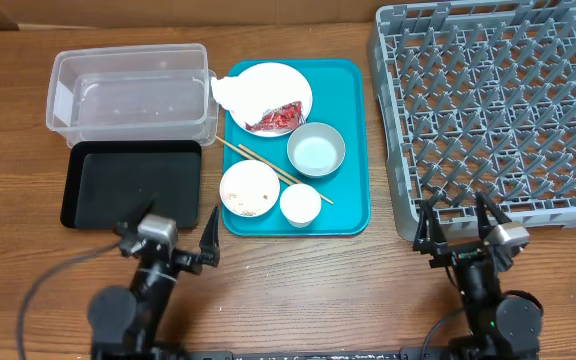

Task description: Sort waste into correct bins and load items into the dishwasher

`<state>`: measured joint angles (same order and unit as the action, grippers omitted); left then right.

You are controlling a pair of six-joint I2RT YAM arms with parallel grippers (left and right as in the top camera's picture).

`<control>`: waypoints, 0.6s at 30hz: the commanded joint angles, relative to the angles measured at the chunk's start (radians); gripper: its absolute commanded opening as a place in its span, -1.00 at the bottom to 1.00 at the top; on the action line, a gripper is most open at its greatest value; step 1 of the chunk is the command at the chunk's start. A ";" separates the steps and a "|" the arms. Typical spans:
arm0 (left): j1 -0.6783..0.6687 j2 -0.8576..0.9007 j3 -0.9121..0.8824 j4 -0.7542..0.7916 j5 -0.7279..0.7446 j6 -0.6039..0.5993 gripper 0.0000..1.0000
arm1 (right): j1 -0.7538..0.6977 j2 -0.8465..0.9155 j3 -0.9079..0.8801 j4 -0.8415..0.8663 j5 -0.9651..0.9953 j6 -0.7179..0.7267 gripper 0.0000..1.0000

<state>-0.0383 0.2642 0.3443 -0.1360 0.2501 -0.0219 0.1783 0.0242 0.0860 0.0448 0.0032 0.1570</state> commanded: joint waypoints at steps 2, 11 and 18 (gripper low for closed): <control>0.005 0.284 0.278 -0.091 0.061 0.054 0.99 | 0.005 0.061 0.140 -0.037 -0.006 0.006 1.00; 0.000 0.958 1.007 -0.586 0.060 0.137 1.00 | 0.005 0.399 0.465 -0.248 -0.006 0.001 1.00; -0.064 1.529 1.721 -1.099 0.016 0.249 1.00 | 0.005 0.801 0.870 -0.603 -0.043 0.000 1.00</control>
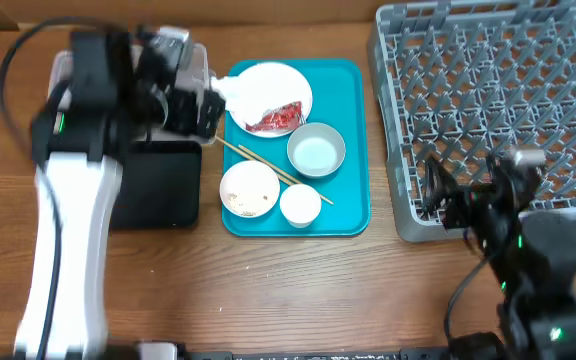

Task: Sort waste into correct bins and load items into the dishwasher
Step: 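Reach the left gripper to the white tissue on the plate and grasp it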

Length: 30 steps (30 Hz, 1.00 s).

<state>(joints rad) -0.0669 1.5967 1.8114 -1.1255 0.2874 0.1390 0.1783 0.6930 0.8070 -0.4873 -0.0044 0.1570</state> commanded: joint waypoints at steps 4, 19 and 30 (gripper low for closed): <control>-0.074 0.394 0.451 -0.194 -0.053 0.174 1.00 | 0.005 0.292 0.279 -0.188 -0.054 0.000 1.00; -0.134 0.612 0.451 0.023 0.095 0.084 1.00 | 0.005 0.453 0.293 -0.301 -0.069 0.000 1.00; -0.202 0.809 0.451 0.119 -0.194 0.081 1.00 | 0.005 0.453 0.293 -0.309 -0.069 0.001 1.00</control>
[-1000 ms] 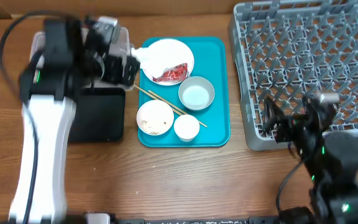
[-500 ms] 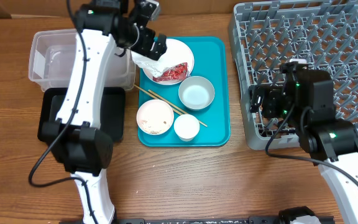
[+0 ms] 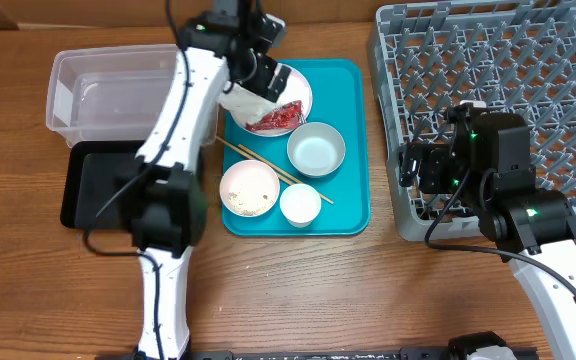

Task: Sort waste into correct bins and load items into the dishwasher
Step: 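Reach the left gripper to the white tissue on the plate and grasp it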

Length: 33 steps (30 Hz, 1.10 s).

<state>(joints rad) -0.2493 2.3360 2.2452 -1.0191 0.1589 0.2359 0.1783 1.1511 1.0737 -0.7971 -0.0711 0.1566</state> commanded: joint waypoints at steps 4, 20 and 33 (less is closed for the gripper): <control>-0.030 0.142 0.017 0.034 -0.071 -0.015 0.99 | 0.005 -0.005 0.026 -0.015 -0.003 0.001 1.00; -0.038 0.255 0.017 0.071 -0.107 -0.016 -0.27 | 0.005 -0.005 0.026 -0.025 -0.003 0.001 1.00; -0.035 0.246 0.340 -0.185 -0.106 -0.147 -0.92 | 0.005 -0.005 0.026 -0.025 -0.003 0.001 1.00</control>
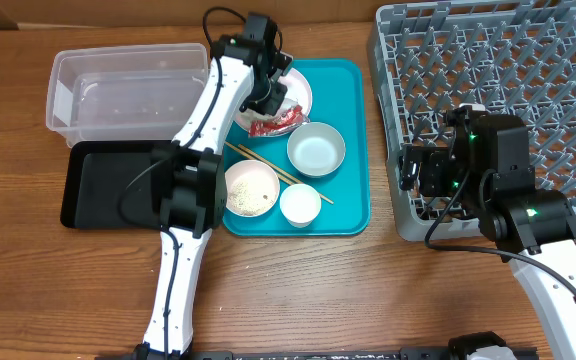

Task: Sort waste into correct bins and load items into the dishwasher
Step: 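Reach the left gripper to the white tissue on the plate and grasp it, then carry the tissue with the left gripper and drop it into the clear bin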

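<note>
On the teal tray [353, 130] a white plate [300, 88] holds a red wrapper [271, 126]. My left gripper [265, 103] is down on the plate's left side, just above the wrapper. Its fingers are hidden under the wrist, and no crumpled napkin shows. The tray also carries a metal bowl [316, 150], a white bowl with crumbs [251, 188], a white cup [300, 204] and chopsticks [286, 175]. My right gripper [410, 172] hangs open and holding nothing at the front left edge of the grey dish rack [498, 90].
A clear plastic bin [128, 90] stands at the back left, with a black tray [108, 185] in front of it. My left arm [183, 190] crosses the black tray's right edge and the teal tray's left side.
My left gripper has moved a little right and down onto the plate, covering the spot where the white napkin lay. The right arm has not moved.
Both arms first sat folded at the table's front edge, grippers open. Then the left arm was raised over the clear bin and the right arm near the rack. Then the left gripper was above the napkin on the plate, and now it is down on it.
</note>
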`<state>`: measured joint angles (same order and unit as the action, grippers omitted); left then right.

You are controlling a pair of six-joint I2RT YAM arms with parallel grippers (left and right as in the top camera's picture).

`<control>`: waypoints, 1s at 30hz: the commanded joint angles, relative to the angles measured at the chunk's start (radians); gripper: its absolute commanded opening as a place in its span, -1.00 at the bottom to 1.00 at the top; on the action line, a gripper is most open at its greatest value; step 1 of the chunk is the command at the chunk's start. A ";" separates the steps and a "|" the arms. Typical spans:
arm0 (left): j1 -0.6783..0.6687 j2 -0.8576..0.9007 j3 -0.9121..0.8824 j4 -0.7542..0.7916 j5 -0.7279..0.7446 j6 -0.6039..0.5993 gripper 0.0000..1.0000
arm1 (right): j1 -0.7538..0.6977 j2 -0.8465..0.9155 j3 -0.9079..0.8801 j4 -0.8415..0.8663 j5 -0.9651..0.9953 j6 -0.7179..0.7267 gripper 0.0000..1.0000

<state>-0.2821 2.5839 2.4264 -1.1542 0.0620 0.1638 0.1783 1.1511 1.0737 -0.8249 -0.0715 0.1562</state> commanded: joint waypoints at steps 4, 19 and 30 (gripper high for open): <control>0.008 -0.002 0.340 -0.151 -0.010 -0.109 -0.92 | 0.005 -0.005 0.026 0.003 -0.002 0.001 1.00; 0.204 -0.032 0.716 -0.432 0.011 -0.351 -0.92 | 0.005 -0.005 0.026 -0.015 -0.002 0.001 1.00; 0.324 0.009 0.526 -0.415 -0.091 -0.269 -0.78 | 0.005 -0.005 0.026 -0.055 0.002 0.001 1.00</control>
<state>0.0479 2.5717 3.0287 -1.5665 -0.0063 -0.1478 0.1783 1.1511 1.0737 -0.8806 -0.0711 0.1566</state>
